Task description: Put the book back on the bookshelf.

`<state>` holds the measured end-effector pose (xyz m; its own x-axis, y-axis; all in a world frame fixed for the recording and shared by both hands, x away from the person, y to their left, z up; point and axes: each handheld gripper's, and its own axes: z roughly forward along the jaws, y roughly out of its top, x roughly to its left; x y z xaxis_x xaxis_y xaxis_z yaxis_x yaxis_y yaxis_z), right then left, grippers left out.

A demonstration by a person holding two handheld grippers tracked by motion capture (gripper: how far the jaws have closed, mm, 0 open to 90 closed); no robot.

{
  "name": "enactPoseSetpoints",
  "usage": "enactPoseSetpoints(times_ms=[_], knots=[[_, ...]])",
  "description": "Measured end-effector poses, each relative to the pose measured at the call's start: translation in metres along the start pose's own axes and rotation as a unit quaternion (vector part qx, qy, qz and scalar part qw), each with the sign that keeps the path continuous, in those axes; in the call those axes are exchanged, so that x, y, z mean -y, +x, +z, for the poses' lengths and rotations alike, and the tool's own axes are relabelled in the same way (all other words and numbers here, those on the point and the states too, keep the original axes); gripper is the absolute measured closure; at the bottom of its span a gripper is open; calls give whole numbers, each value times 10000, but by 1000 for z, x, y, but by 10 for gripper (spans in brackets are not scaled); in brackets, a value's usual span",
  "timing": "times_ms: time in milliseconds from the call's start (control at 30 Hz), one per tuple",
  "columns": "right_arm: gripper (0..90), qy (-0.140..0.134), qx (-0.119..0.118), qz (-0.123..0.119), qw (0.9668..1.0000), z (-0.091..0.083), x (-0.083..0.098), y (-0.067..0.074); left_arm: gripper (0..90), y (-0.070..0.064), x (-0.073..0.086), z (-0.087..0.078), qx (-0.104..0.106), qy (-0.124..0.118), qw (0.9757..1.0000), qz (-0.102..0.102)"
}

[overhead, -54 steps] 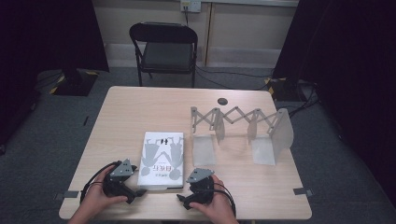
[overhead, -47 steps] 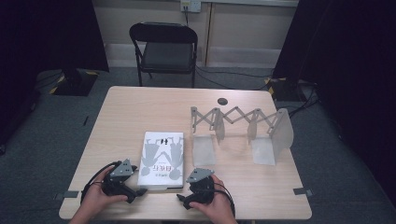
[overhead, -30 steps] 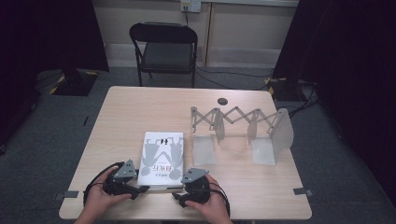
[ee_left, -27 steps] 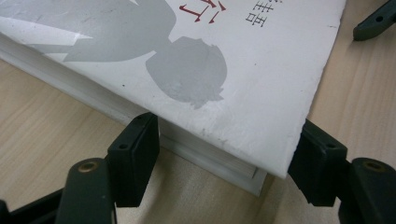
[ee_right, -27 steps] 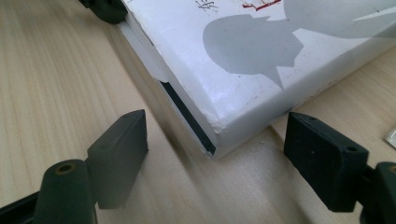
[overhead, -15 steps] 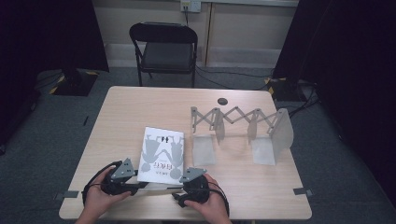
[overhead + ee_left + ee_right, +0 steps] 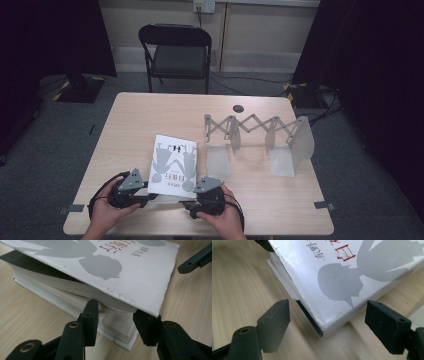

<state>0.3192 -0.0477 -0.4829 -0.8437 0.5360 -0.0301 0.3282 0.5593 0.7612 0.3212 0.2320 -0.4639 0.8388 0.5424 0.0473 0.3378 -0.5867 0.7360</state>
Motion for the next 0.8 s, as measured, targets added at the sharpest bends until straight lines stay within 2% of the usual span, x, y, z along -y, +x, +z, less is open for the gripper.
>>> enactPoseSetpoints(times_ms=[33,133,200,300,467,533,667,800], knots=[[190,13,23,-28,10000,0,-1,1,565,0,0,0,0,-13,10000,-21],[204,-174,89,-190,9996,-2,-5,6,567,1,-1,-1,15,-28,10000,-7],[186,-170,143,-350,9991,-3,-10,10,568,1,-1,-1,23,-26,10000,-16],[172,-75,190,-461,9987,-1,-13,12,568,1,-1,-1,30,-11,10000,-28],[172,-84,185,-386,9990,0,-15,11,568,0,-5,-2,8,18,10000,-33],[183,-237,68,-336,9991,2,-18,12,568,0,-6,-3,-1,52,10000,-7],[166,-204,123,-580,9980,8,-28,21,568,1,-6,-2,14,49,10000,-31],[161,-248,166,-566,9980,12,-33,24,568,1,-7,-3,16,63,10000,-46]])
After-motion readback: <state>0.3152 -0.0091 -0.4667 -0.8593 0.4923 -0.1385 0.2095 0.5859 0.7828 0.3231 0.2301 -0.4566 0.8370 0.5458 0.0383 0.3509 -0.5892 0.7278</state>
